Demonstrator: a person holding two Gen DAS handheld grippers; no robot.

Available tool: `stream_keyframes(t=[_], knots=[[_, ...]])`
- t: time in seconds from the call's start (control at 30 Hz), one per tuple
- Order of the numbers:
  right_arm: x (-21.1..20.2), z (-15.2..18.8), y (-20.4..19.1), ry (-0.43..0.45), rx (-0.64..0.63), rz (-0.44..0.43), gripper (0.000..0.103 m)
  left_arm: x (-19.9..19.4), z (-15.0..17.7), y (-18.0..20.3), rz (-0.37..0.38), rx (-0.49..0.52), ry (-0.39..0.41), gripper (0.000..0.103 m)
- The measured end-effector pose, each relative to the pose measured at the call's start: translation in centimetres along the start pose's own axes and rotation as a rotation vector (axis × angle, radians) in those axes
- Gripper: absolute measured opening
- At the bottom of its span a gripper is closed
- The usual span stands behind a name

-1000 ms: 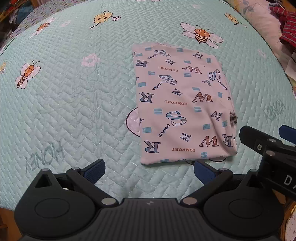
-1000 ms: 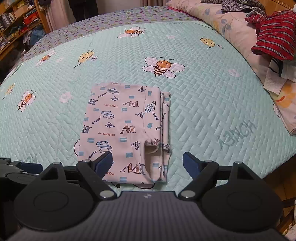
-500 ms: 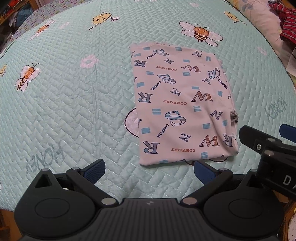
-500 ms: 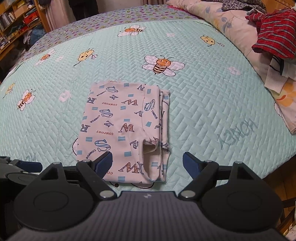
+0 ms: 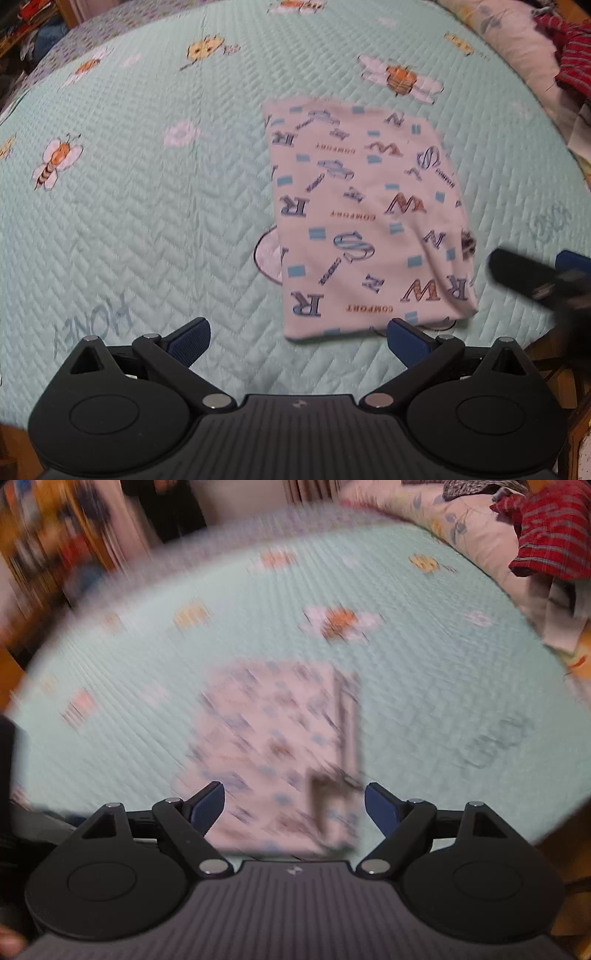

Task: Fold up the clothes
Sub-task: 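Pinch the shirt edge with the right gripper while the left gripper pinches beside it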

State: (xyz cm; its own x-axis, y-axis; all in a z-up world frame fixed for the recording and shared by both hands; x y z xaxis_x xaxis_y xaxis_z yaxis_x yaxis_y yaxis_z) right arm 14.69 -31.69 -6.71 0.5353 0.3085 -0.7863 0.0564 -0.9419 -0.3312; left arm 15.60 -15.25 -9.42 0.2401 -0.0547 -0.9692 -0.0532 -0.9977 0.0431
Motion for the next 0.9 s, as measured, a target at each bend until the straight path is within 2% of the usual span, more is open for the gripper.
stream_keyframes(t=[0.07,0.1,0.13,0.17,0.2,0.27,0.4,0.5,0.67,0.9], knots=[[-2.9,0.5,1.4,0.190,0.047,-0.198,0.084,-1.3,-0.1,-0.8,0.119,-0.006,0.087,0.088],[-4.1,1.0,2.3,0.286,0.056,-0.280,0.088,-2.1,-0.2,-1.4,0.158,-0.003,0.153,0.088],[-4.8,1.6,3.2,0.367,0.054,-0.338,0.094,-2.9,-0.3,-2.0,0.190,0.001,0.223,0.090],[-5.1,2.1,4.2,0.424,0.047,-0.373,0.103,-3.7,-0.3,-2.6,0.221,0.006,0.294,0.098],[-4.9,2.5,5.1,0.445,0.047,-0.392,0.103,-3.4,-0.7,-3.1,0.242,-0.001,0.302,0.102],[-3.5,2.2,6.7,0.386,0.096,-0.439,0.103,-2.1,-1.5,-4.0,0.280,-0.023,0.280,0.102],[0.7,1.1,10.1,0.246,0.307,-0.625,0.103,0.5,-3.1,-5.9,0.354,-0.065,0.237,0.102],[4.2,0.5,11.6,0.165,0.370,-0.634,0.103,2.4,-4.4,-7.3,0.409,-0.097,0.204,0.099],[8.6,0.4,12.9,0.117,0.429,-0.593,0.103,5.6,-6.3,-9.1,0.492,-0.139,0.152,0.099],[12.8,-0.9,13.9,0.044,0.394,-0.565,0.103,9.2,-8.7,-8.1,0.543,-0.130,0.108,0.099]])
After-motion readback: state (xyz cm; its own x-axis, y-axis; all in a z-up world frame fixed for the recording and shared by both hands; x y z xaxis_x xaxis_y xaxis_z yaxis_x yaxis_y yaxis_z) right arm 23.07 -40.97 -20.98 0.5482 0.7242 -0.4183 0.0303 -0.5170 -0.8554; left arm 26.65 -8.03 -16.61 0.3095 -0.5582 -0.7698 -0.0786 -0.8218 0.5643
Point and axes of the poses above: each gripper's, at about its wrist camera, not at the fingertips, and x roughly the way its jaws point, y to its right, z to its underside, the point moved 3 cm from there along x, roughly the way its jaws point, and after that the axes turned 8 degrees about -y, right-handed, at the moved point
